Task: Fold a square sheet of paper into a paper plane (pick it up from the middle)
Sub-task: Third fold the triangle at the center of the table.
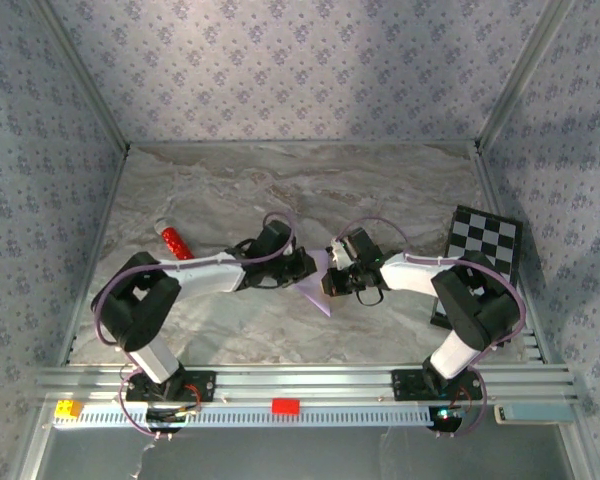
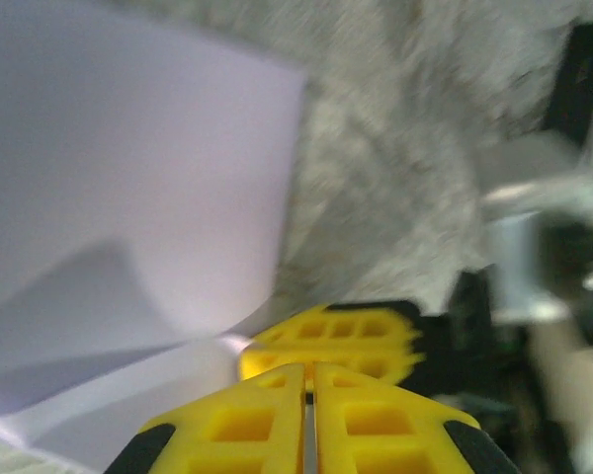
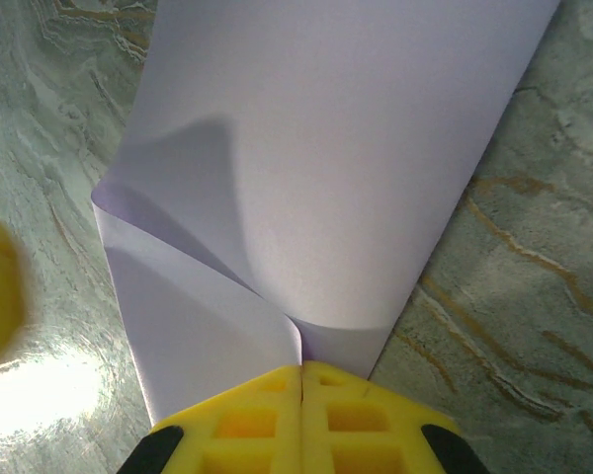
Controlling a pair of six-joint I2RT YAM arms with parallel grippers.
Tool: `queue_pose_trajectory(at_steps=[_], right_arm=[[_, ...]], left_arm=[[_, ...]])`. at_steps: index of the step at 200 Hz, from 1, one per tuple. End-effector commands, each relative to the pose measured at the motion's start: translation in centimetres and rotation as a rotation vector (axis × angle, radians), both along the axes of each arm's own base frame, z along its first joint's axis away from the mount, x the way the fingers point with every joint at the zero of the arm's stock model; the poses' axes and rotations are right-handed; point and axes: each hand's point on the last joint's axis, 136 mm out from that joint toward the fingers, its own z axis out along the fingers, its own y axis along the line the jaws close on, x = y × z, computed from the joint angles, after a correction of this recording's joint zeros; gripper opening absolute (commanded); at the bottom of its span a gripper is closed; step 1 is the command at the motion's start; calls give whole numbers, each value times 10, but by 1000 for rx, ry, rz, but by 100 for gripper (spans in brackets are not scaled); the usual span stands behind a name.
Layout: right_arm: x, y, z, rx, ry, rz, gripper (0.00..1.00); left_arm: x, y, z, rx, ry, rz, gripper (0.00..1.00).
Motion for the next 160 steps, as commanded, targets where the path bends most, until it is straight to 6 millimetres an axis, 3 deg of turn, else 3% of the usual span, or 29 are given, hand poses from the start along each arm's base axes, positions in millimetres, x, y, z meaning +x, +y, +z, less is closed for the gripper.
queue_pose_trajectory(at_steps=[1, 67, 160], right_arm=[[-11, -8, -9, -41, 40, -8, 0], [-12, -9, -11, -47, 45, -11, 0], [-12, -9, -11, -44, 46, -11, 0]], left_arm=[[-11, -11, -13, -33, 53, 13, 9], [-22, 1, -44, -1, 89, 39, 7], [-28, 12, -56, 45, 78, 42, 9]])
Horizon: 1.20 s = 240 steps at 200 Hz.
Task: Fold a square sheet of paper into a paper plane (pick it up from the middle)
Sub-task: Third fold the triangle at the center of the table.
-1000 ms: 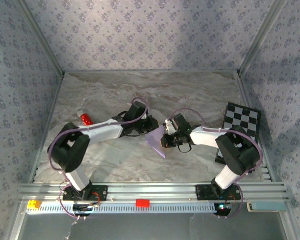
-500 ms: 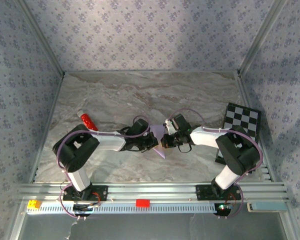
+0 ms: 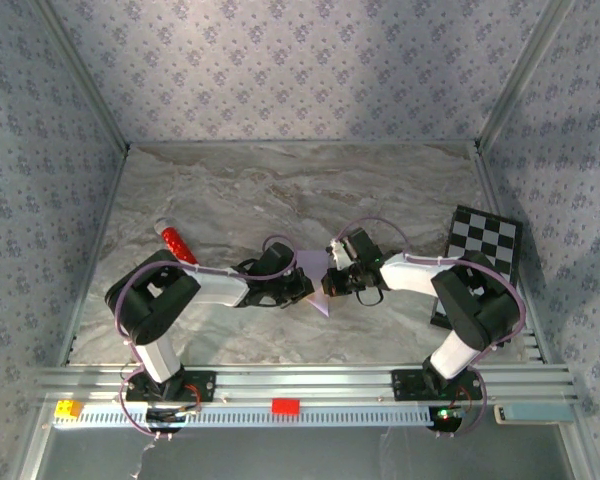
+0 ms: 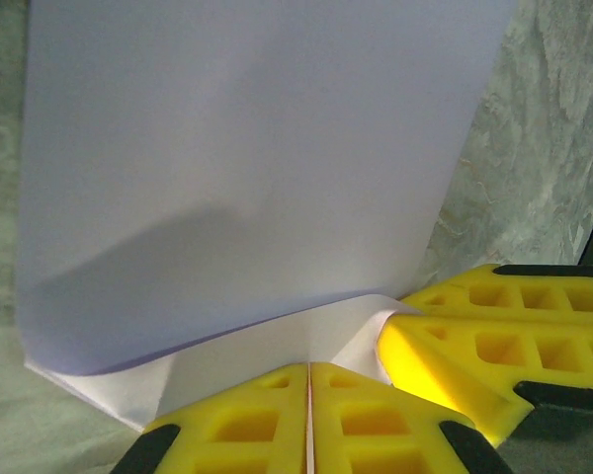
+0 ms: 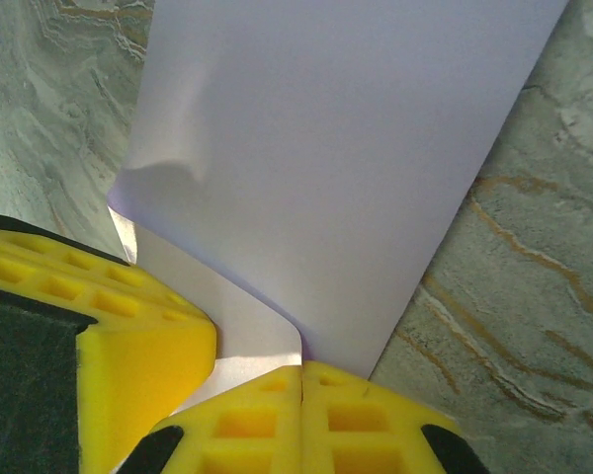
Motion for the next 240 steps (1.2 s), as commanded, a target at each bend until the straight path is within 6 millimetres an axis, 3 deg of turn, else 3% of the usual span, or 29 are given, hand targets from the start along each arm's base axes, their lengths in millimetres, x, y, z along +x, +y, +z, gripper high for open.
queue_pose_trajectory(at_steps=[1, 28, 60, 74, 92, 102, 116, 129, 151, 240], right_arm=[[-12, -9, -11, -44, 46, -11, 0], [-8, -1, 3, -2, 38, -11, 2], [3, 1, 34, 42, 10, -49, 18], [3, -2, 48, 65, 6, -69, 31], [0, -6, 61, 93, 6, -89, 35], [-6, -1, 68, 137, 17, -75, 34], [-18, 9, 73, 207, 60, -46, 24], [-29, 15, 69, 235, 118, -29, 13], [-43, 24, 58, 225, 168, -2, 6], [-57, 27, 14, 99, 274, 19, 1]], left_arm=[[-2, 6, -7, 34, -2, 12, 9], [-7, 10, -16, 68, 15, 8, 8], [-10, 13, -23, 87, 25, 10, 6], [-10, 12, -23, 83, 25, 14, 6], [-11, 13, -23, 82, 25, 13, 5], [-11, 13, -23, 82, 22, 13, 5], [-12, 14, -22, 82, 21, 17, 5], [-11, 14, -21, 77, 15, 19, 5], [-11, 13, -19, 72, 9, 19, 5], [-12, 12, -19, 71, 8, 13, 6]])
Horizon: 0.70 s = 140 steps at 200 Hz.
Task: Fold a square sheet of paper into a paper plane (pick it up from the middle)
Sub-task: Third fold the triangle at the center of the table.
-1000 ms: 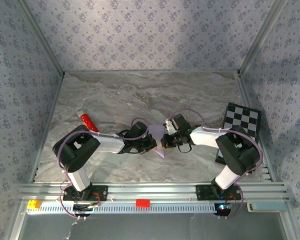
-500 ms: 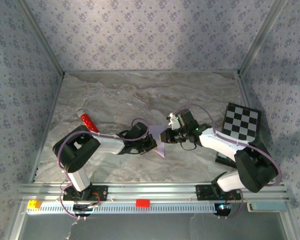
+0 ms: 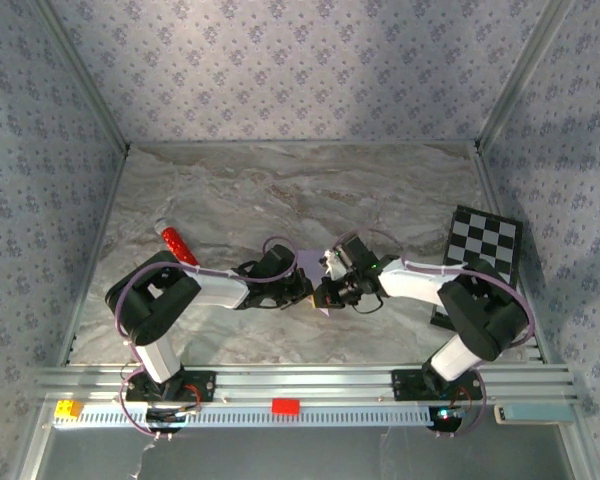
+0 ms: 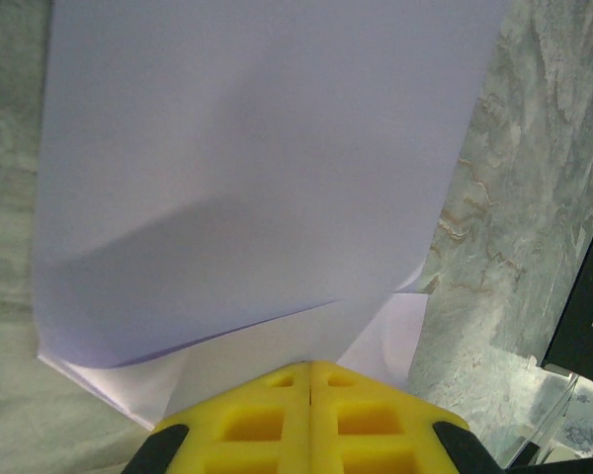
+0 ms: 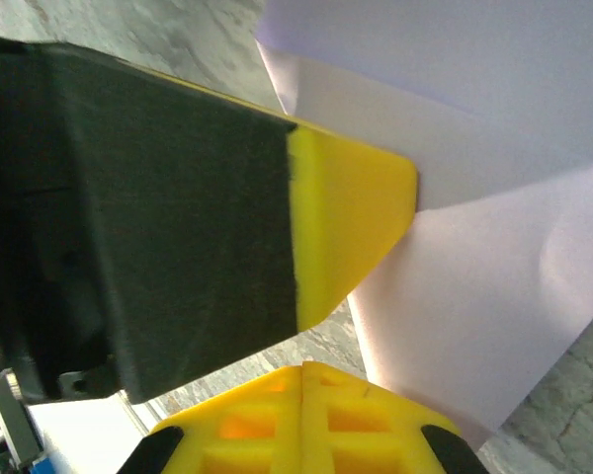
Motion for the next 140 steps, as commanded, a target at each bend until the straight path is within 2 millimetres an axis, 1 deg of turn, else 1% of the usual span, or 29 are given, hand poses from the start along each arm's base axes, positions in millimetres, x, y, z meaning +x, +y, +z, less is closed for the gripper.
queue_pose_trajectory(at_steps=[1, 79, 94, 102, 140], right_arm=[[-3, 0, -5, -23, 31, 3, 1], [-24, -9, -18, -29, 103, -4, 1], [-26, -10, -19, -34, 117, -22, 1], [-25, -9, -17, -26, 115, -24, 1], [-11, 0, 6, 18, 75, -38, 2]], left_arm=[[-10, 12, -18, 66, 31, 10, 6], [-10, 14, -17, 64, 27, 16, 6], [-10, 13, -16, 60, 27, 16, 5], [-10, 13, -16, 61, 28, 16, 6], [-11, 14, -17, 62, 28, 15, 6]])
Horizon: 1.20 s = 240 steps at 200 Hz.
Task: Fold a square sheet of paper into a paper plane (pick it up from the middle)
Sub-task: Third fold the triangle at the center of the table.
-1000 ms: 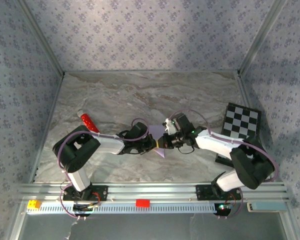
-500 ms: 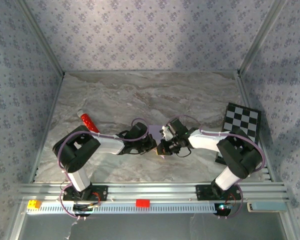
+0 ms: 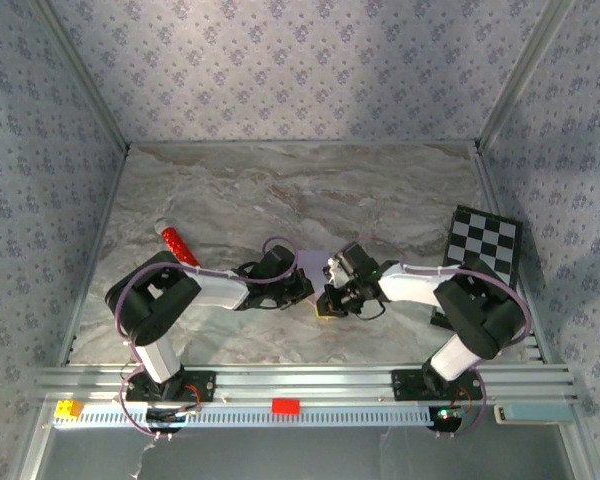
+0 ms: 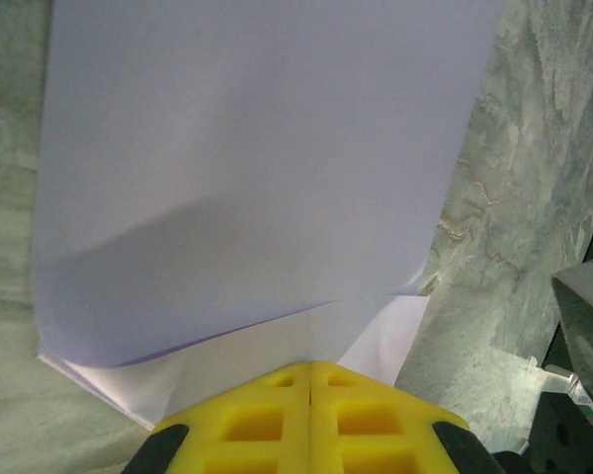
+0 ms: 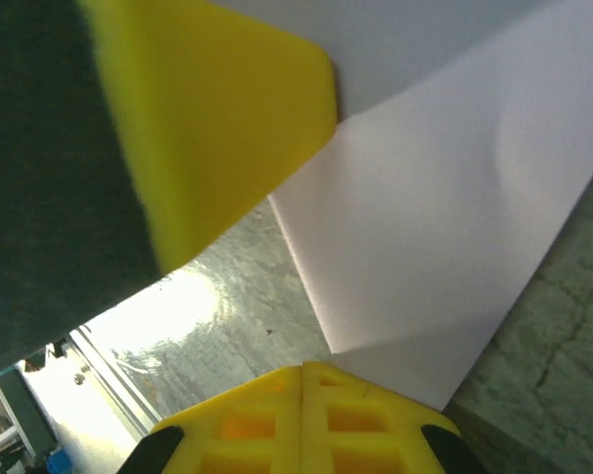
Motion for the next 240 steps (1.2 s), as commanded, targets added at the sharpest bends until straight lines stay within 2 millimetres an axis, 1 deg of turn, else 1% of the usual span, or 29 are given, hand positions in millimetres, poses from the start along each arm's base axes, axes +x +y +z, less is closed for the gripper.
queue_pose_trajectory(at_steps=[1, 11, 29, 61, 73, 97, 132, 175, 208, 219, 240], right_arm=[[6, 7, 19, 38, -8, -12, 2], [10, 8, 20, 37, -14, -16, 2], [17, 10, 17, 31, -8, -27, 2], [20, 12, 4, 18, 12, -37, 3], [16, 9, -1, 6, 30, -34, 3], [2, -1, -15, -25, 69, -32, 3], [-17, -12, -19, -19, 91, -24, 5], [-30, -19, -15, -9, 95, -12, 8], [-38, -28, -15, -11, 99, -17, 8], [-36, -27, -7, 10, 88, -25, 8], [-22, -18, 21, 81, 28, -40, 7]], left_arm=[[-11, 14, -17, 63, 37, 14, 6], [-11, 14, -17, 62, 38, 14, 6], [-11, 14, -18, 61, 39, 16, 6], [-11, 14, -17, 61, 39, 15, 6], [-11, 15, -18, 63, 39, 15, 6], [-10, 16, -18, 67, 38, 22, 6], [-10, 20, -21, 82, 38, 33, 5], [-12, 22, -25, 93, 47, 38, 5], [-12, 21, -24, 90, 46, 37, 5], [-12, 21, -24, 88, 46, 36, 5], [-11, 20, -22, 82, 42, 36, 5]])
